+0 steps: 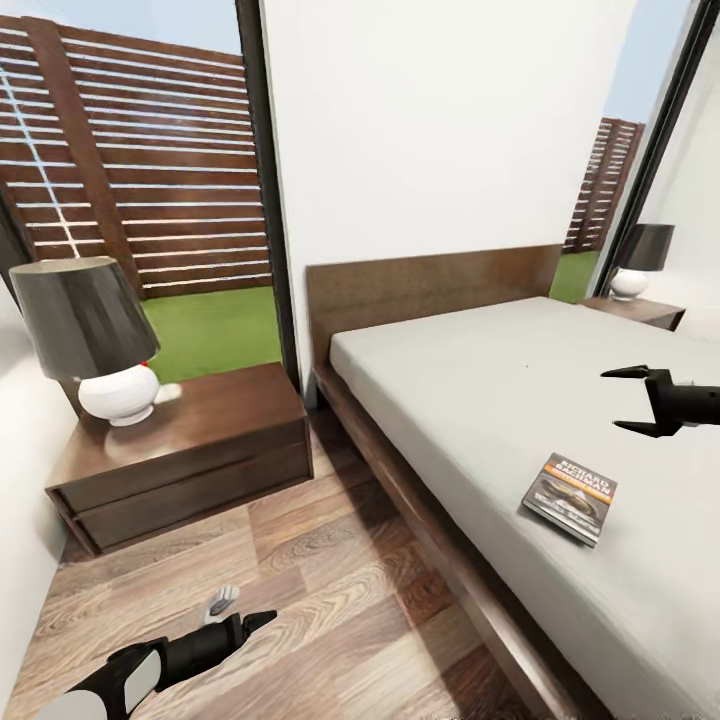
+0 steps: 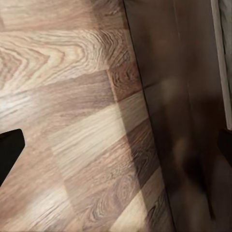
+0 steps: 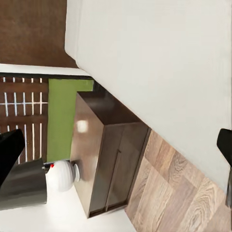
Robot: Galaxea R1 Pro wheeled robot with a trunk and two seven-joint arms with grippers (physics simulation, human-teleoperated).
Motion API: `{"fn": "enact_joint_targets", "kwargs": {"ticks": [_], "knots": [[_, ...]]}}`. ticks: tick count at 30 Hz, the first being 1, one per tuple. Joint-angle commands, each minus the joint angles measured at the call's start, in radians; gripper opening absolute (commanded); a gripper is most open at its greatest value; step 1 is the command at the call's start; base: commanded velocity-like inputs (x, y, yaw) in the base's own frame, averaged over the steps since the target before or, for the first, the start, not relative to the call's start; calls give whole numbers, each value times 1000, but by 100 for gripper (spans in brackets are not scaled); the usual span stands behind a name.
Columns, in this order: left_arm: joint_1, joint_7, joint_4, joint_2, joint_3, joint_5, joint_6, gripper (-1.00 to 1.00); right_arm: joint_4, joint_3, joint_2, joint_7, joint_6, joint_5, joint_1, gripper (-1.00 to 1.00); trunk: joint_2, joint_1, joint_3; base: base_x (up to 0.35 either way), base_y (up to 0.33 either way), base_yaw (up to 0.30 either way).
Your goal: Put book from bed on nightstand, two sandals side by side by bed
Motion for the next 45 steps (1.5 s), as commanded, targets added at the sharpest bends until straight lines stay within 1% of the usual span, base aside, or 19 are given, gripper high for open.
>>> {"fn": "enact_joint_targets", "kwargs": {"ticks": [1, 12, 21, 34, 45], "knots": [[0, -2, 0, 0, -3, 10, 10, 100, 0, 5, -2, -7, 0, -9, -2, 100, 0, 0, -1, 0, 0, -198], [0, -2, 0, 2, -2, 10, 11, 100, 0, 6, -5, -7, 0, -9, -2, 100, 0, 0, -1, 0, 0, -184], [0, -6, 0, 11, -1, 10, 12, 100, 0, 6, -5, -7, 0, -9, -2, 100, 0, 0, -1, 0, 0, -156], [0, -6, 0, 13, -1, 10, 11, 100, 0, 8, -4, -7, 0, -11, -2, 100, 0, 0, -1, 0, 0, -148], [0, -6, 0, 12, -2, 10, 11, 100, 0, 7, -4, -7, 0, -12, -2, 100, 0, 0, -1, 38, 0, -59]]}}
